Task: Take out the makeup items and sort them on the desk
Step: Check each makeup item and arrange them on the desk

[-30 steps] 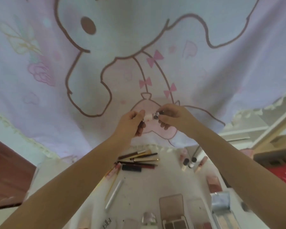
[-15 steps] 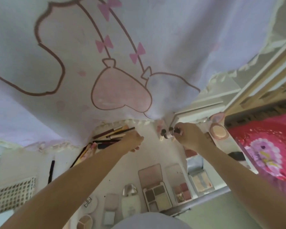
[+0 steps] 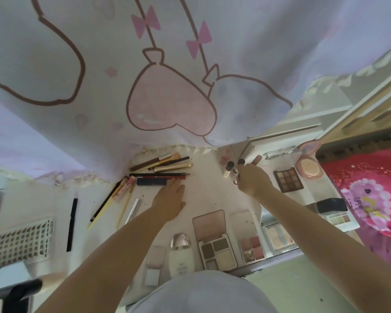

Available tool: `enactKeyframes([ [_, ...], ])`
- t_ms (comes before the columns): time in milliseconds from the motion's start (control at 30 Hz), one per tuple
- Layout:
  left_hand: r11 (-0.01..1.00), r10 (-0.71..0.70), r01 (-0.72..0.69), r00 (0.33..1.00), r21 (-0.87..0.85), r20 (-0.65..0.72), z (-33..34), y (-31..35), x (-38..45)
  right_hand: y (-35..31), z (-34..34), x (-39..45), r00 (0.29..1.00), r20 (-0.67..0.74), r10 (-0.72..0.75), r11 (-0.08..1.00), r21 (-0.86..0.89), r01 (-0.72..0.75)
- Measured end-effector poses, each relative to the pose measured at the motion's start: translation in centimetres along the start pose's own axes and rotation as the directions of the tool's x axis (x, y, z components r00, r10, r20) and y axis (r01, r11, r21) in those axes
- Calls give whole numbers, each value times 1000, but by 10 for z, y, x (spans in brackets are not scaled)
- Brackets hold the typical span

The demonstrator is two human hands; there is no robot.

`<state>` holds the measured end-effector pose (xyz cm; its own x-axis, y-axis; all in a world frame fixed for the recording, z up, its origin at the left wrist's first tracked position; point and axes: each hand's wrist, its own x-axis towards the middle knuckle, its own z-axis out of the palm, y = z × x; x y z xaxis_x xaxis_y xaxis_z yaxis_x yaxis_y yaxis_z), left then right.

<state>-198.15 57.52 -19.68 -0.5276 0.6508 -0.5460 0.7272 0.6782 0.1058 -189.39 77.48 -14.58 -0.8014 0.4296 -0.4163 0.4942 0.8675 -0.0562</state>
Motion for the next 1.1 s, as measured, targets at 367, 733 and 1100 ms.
enactKeyframes([
  [367, 999, -4, 2, 998, 35, 65, 22, -4, -4, -4, 9, 2, 999, 35, 25, 1000, 1, -25],
  [733, 999, 43, -43, 998, -12, -40, 13, -18, -18, -47, -18, -23, 994, -73, -75, 990, -123, 66],
  [1100, 909, -416, 412, 905, -66, -86, 30, -69, -85, -149, 24, -2, 895, 113, -431, 899, -34, 437],
])
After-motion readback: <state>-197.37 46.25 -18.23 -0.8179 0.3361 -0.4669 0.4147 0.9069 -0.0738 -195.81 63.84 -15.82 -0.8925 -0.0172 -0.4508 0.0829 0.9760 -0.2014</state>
